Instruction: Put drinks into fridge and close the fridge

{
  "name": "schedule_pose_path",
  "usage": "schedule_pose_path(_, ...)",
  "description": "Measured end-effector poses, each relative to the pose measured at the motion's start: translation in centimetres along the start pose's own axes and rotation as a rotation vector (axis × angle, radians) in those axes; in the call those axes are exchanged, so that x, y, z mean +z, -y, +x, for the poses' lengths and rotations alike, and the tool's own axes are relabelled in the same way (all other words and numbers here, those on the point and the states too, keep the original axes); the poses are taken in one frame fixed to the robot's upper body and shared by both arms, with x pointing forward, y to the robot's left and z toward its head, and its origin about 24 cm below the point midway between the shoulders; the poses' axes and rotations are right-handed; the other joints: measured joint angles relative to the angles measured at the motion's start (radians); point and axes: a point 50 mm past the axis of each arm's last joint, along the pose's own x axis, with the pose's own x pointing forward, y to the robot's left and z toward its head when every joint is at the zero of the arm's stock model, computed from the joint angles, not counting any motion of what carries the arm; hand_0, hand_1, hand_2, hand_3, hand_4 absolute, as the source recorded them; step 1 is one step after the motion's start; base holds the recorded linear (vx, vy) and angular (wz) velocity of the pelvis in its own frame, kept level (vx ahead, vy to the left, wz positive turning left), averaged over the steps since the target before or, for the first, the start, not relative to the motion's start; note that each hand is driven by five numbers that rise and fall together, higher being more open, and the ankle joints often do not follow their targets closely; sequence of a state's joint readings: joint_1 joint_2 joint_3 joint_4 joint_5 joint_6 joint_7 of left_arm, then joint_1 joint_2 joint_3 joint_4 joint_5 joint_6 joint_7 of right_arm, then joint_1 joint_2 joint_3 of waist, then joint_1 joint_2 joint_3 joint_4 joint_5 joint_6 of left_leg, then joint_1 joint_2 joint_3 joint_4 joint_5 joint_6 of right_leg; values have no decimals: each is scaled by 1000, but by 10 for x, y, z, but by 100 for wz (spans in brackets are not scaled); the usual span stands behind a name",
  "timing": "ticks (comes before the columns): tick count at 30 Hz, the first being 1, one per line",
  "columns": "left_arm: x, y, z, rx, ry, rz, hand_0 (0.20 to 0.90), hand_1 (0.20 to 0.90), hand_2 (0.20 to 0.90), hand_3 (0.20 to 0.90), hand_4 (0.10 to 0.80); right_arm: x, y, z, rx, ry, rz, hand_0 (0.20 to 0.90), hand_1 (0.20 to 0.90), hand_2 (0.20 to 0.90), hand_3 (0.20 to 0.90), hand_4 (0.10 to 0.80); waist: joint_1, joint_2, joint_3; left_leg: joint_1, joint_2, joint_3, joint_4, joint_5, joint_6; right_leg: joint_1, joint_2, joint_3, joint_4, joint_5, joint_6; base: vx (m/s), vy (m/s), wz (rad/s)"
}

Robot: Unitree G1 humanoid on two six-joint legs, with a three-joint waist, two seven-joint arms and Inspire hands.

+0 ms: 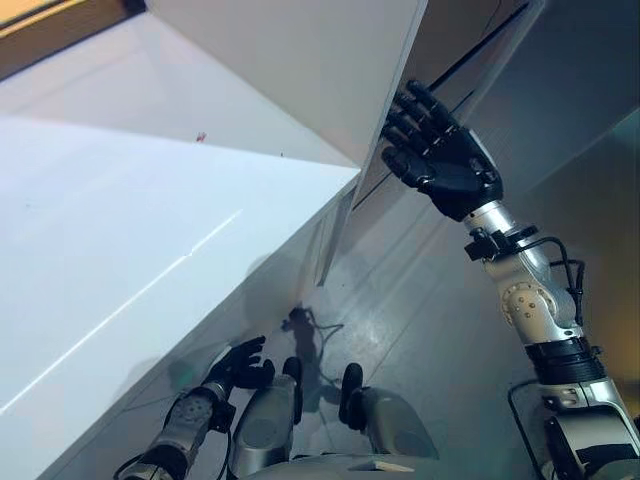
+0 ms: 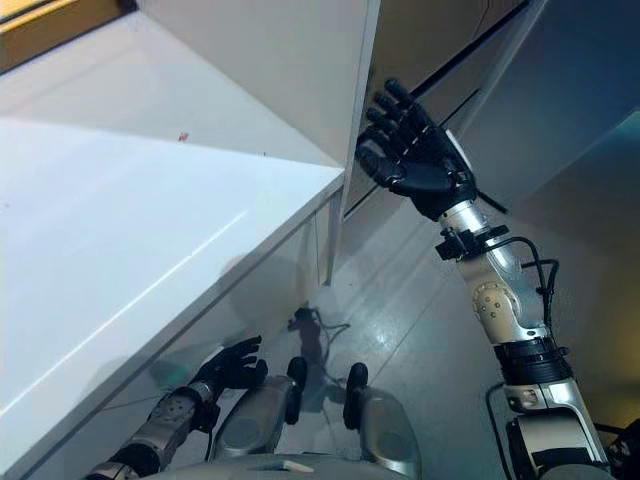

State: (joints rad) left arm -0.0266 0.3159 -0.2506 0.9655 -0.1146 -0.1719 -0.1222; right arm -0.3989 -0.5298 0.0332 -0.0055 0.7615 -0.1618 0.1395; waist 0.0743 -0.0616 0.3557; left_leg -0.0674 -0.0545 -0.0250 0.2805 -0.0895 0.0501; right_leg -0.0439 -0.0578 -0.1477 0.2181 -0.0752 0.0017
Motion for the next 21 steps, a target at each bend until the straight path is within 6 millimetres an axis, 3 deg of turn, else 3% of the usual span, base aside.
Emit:
schedule_pose_path(3,-16,6,-6,0,-43,-19,900,900,900,900,800,20,12,-2,-132,129,-138,900,900,900,900,800,-10,-2,-56,25,-1,9,-51,12,1,14,1,8,-35,6,2,-19,-17,-7)
schedule_pose_path(7,-36,10,-13,-3,-109,-36,900,900,900,900,800,39,27,-14,-290,258,-173,900,900,900,900,800,-42,2,-109,77,0,21,-143,44,-3,42,9,23,-89,24,1,-24,-40,-13)
schedule_pose_path(11,-54,18,-22,-3,-166,-61,900,900,900,900,800,26,48,-51,-479,218,-208,900,900,900,900,800,-74,19,-176,120,8,26,-226,70,-10,70,21,28,-149,40,-3,-45,-46,-9)
schedule_pose_path(14,-61,24,-25,1,-182,-81,900,900,900,900,800,1,57,-80,-584,112,-202,900,900,900,900,800,-88,36,-205,147,17,49,-275,85,-14,86,32,42,-182,52,-6,-54,-25,-16)
schedule_pose_path(18,-65,28,-27,6,-199,-101,900,900,900,900,800,-86,64,-159,-735,-358,-129,900,900,900,900,800,-121,48,-232,170,31,58,-328,105,-28,102,49,47,-229,72,-16,-70,-13,-9)
schedule_pose_path(21,-62,28,-25,15,-191,-132,900,900,900,900,800,-146,49,-230,-771,-804,-19,900,900,900,900,800,-125,52,-235,190,38,60,-361,118,-37,124,59,47,-270,83,-20,-34,-5,-2)
